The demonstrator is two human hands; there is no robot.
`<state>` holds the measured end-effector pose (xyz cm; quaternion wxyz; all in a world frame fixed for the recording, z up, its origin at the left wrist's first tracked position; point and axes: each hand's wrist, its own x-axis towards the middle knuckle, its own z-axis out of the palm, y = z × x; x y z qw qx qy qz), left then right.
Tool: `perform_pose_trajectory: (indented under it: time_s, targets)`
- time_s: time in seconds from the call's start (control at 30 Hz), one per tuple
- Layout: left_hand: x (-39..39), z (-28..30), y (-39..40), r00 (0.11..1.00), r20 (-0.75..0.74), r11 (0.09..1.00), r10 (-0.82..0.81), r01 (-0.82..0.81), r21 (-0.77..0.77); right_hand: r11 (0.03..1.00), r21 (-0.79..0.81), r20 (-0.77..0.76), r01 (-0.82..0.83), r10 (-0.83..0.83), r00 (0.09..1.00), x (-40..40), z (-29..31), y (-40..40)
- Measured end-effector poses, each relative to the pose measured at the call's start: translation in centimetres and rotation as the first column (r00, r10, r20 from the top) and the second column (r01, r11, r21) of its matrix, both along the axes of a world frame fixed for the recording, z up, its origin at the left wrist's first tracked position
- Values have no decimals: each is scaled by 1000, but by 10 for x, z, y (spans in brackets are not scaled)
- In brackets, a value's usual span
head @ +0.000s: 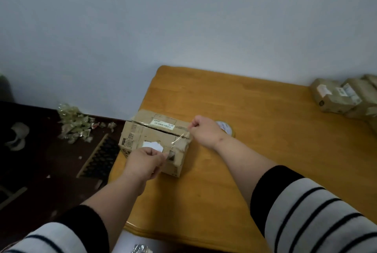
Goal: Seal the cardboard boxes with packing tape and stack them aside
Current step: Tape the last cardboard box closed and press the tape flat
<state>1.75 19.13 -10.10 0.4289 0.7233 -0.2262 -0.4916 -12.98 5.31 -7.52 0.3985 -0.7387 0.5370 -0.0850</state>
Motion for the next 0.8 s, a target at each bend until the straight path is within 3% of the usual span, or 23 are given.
perform_pose_trajectory:
  time_s: [0.17,0.37,0.8]
  targets:
    - [-14,-11,2,989,-22,987,149,-150,-50,993,-70,-38,-97,95,995,16,-7,-14]
    - [-28,-23,-2,959,70,961,276,-275,-24,967,-167,-105,-191,175,979,29,-12,-26]
    - [-40,-34,-7,934,93,936,346,-350,37,952,-174,-181,-250,219,959,38,-23,-38]
